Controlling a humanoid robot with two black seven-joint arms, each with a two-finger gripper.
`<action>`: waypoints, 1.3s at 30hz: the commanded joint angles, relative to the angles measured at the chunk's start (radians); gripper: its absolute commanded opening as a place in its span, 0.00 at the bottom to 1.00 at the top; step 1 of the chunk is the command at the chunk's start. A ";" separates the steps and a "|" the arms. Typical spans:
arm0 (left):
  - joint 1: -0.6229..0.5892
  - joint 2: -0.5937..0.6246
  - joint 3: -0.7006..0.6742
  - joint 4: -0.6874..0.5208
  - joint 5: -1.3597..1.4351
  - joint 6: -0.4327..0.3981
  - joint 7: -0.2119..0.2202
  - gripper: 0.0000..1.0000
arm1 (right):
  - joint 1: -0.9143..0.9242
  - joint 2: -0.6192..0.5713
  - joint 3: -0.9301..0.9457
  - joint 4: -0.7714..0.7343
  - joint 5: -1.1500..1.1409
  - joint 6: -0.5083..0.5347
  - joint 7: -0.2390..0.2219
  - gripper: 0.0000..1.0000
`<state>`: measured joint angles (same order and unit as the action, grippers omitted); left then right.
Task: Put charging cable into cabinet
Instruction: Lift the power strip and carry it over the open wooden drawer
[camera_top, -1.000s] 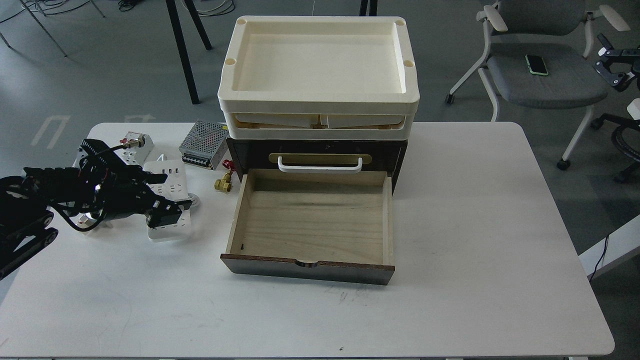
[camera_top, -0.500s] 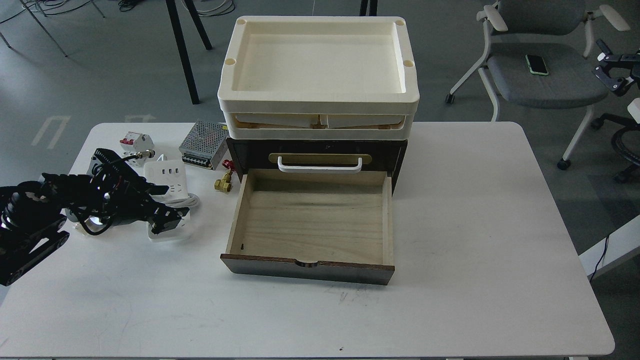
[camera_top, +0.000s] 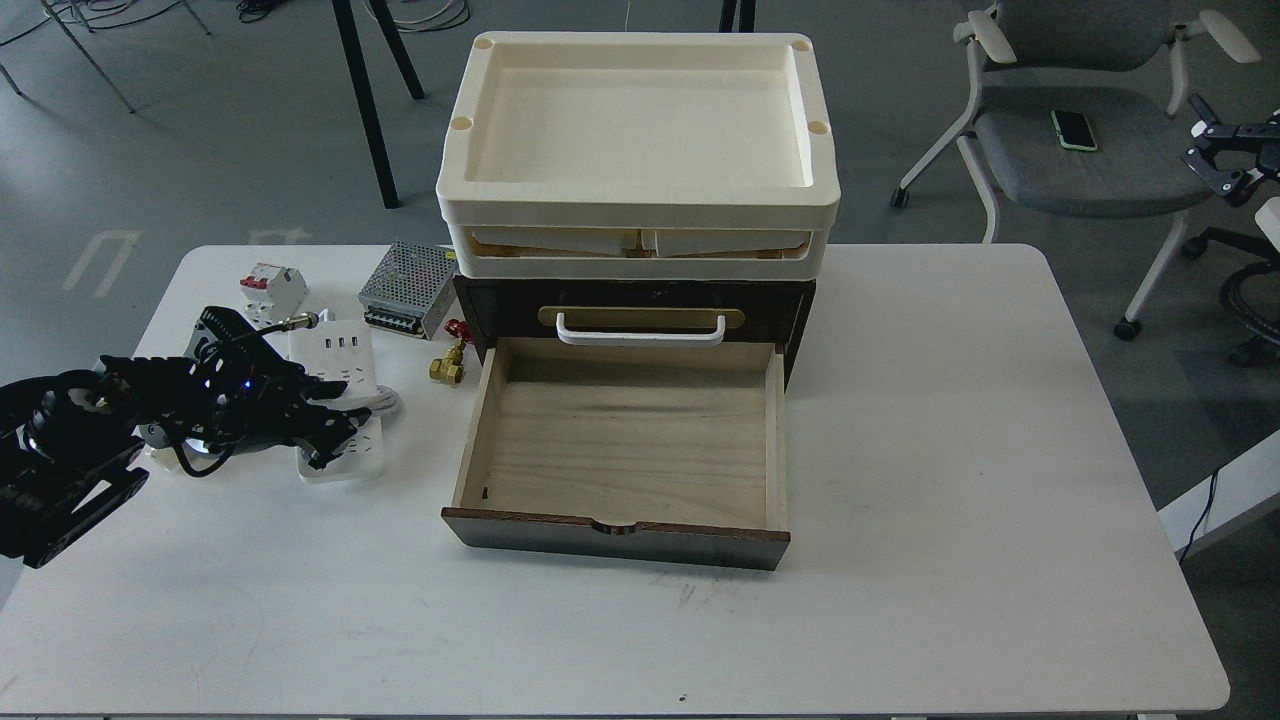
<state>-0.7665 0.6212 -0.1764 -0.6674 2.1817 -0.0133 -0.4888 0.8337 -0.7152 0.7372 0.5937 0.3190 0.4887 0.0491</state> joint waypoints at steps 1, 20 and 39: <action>0.003 -0.001 0.000 -0.001 0.000 -0.001 0.000 0.02 | -0.008 -0.001 0.001 0.000 0.000 0.000 0.000 1.00; -0.093 0.474 -0.015 -0.651 -0.146 -0.169 0.000 0.00 | -0.021 -0.003 0.004 -0.006 0.000 0.000 0.000 1.00; -0.116 0.205 -0.066 -0.915 -0.908 -0.336 0.000 0.00 | -0.044 -0.003 0.004 -0.012 0.000 0.000 0.000 1.00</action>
<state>-0.8805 0.9549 -0.2398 -1.6778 1.3073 -0.3439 -0.4886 0.7973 -0.7170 0.7410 0.5821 0.3190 0.4887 0.0491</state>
